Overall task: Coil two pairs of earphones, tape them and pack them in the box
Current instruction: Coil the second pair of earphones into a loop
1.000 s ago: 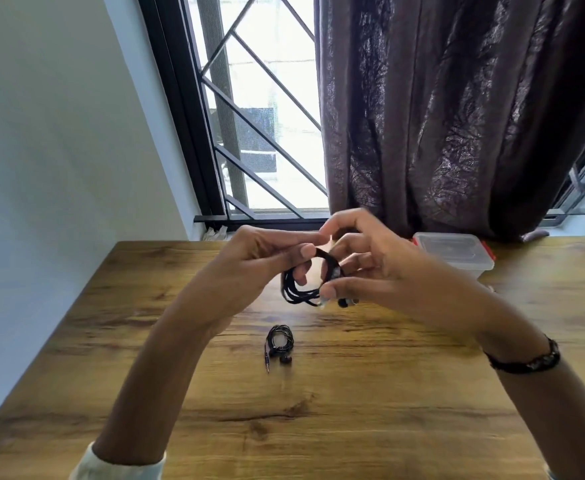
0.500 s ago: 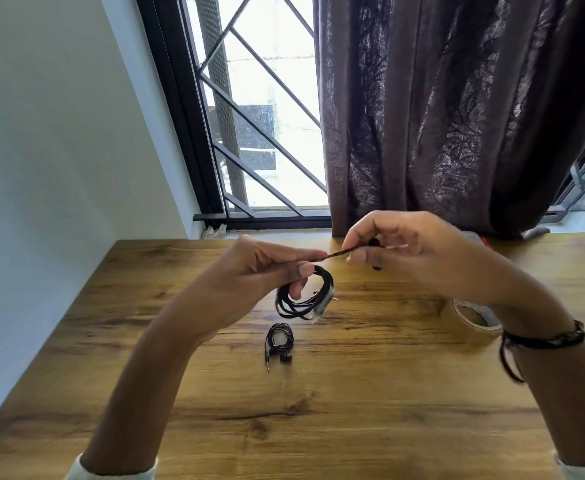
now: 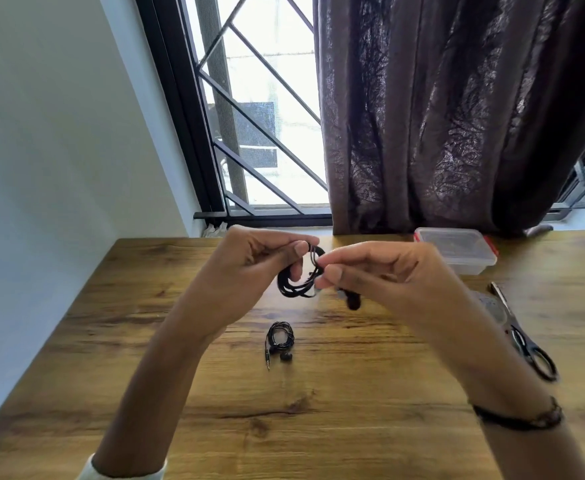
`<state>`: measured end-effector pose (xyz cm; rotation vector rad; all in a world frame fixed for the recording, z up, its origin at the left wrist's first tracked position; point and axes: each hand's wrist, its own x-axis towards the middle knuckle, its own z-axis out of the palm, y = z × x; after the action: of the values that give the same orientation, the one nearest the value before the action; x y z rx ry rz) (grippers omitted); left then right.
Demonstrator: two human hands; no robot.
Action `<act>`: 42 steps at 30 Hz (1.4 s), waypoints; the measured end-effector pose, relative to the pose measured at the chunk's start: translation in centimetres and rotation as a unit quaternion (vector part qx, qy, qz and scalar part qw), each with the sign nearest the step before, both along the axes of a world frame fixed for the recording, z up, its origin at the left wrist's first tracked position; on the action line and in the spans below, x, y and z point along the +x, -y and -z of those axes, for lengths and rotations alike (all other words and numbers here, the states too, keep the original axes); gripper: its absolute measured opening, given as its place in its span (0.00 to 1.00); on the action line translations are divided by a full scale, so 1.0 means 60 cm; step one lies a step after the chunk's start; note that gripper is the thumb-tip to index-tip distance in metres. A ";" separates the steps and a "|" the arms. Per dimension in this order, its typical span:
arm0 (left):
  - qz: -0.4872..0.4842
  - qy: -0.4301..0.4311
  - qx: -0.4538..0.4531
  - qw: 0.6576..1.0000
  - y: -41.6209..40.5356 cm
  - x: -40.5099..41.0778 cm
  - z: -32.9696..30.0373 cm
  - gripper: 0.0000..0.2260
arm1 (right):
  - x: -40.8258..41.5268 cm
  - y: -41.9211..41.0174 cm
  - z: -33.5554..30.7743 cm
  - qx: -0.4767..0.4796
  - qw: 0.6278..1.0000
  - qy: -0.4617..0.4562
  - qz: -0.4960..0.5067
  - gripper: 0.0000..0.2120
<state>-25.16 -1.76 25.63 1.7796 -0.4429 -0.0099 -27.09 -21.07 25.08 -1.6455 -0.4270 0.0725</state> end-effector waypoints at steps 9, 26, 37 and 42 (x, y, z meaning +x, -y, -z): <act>0.014 0.072 0.068 0.995 0.002 -0.001 -0.014 0.11 | -0.014 -0.049 0.033 0.129 0.982 0.050 0.129 0.10; 0.064 0.071 0.060 0.994 0.004 0.002 -0.020 0.12 | 0.008 -0.027 0.029 0.157 0.986 0.032 0.040 0.10; 0.027 0.125 0.152 0.980 0.004 0.001 -0.010 0.11 | 0.016 -0.020 0.033 0.080 0.996 -0.043 0.017 0.14; -0.002 0.158 0.206 0.966 0.003 0.001 -0.004 0.10 | 0.016 -0.021 0.027 -0.030 0.998 0.005 0.056 0.12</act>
<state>-25.10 -1.95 25.89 2.2028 -0.7064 0.2002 -26.15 -19.79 23.44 -1.7272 -0.3419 -0.0057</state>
